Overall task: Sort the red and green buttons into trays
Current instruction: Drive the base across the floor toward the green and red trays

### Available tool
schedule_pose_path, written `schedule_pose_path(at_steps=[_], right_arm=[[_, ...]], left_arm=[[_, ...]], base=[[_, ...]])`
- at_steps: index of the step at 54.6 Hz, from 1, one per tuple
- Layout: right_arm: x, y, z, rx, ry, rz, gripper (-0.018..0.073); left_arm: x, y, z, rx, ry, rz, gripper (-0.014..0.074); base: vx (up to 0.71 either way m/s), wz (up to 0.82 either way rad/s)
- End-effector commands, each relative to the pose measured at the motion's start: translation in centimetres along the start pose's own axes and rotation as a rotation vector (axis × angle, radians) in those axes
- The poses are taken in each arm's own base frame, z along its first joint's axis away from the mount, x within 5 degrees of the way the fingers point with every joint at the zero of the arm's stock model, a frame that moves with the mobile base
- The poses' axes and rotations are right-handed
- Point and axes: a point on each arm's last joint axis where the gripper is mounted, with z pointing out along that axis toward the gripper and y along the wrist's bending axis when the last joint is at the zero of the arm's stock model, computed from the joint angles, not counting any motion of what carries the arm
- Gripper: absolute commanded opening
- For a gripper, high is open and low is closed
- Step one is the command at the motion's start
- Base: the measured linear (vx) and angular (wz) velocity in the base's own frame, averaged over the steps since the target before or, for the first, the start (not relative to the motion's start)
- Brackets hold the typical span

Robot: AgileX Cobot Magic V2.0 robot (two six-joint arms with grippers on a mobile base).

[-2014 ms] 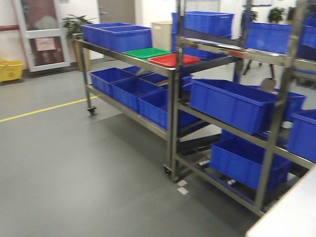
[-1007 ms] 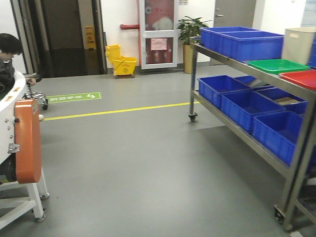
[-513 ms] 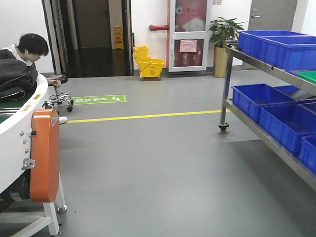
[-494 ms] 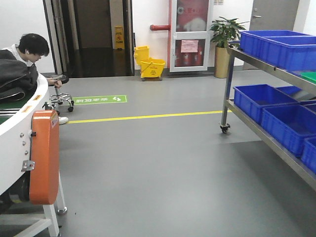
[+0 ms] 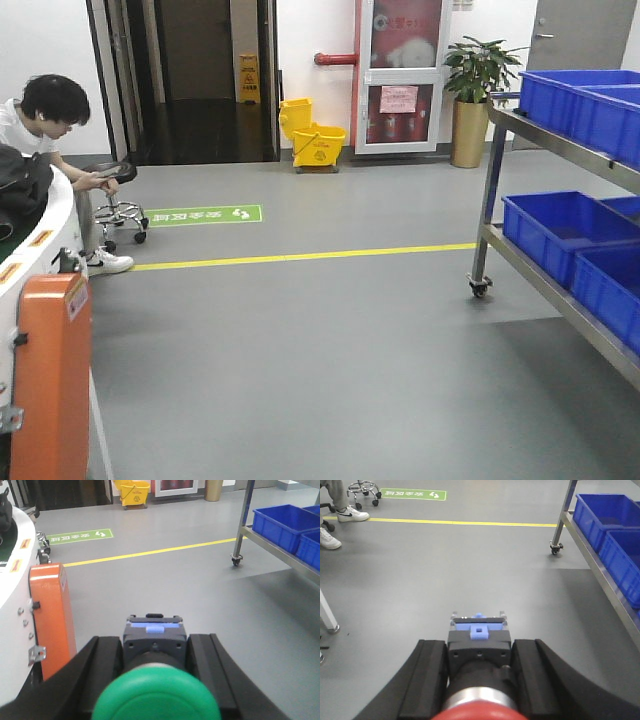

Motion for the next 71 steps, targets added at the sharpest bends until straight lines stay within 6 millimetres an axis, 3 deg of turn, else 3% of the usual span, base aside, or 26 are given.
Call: schedule_pose_path(at_steps=[1,45,71], right_arm=[[-1.63,-0.19,-0.69,0.018,-0.121,-0.002,-0.0009],[-1.63,-0.19,-0.69,0.018,-0.121,-0.002,-0.0009],[-1.63,-0.19,-0.69,0.018,-0.121,-0.002,-0.0009]], left_arm=[[-1.54,0.04,-0.29,-0.006,-0.112,-0.014,-0.0003],[-1.54,0.04,-0.29,-0.006,-0.112,-0.014,-0.0003],[-1.54,0.04,-0.29,-0.006,-0.112,-0.014,-0.0003]], base=[[0.52,0.03],[0.52,0.03],[0.46,-0.29]])
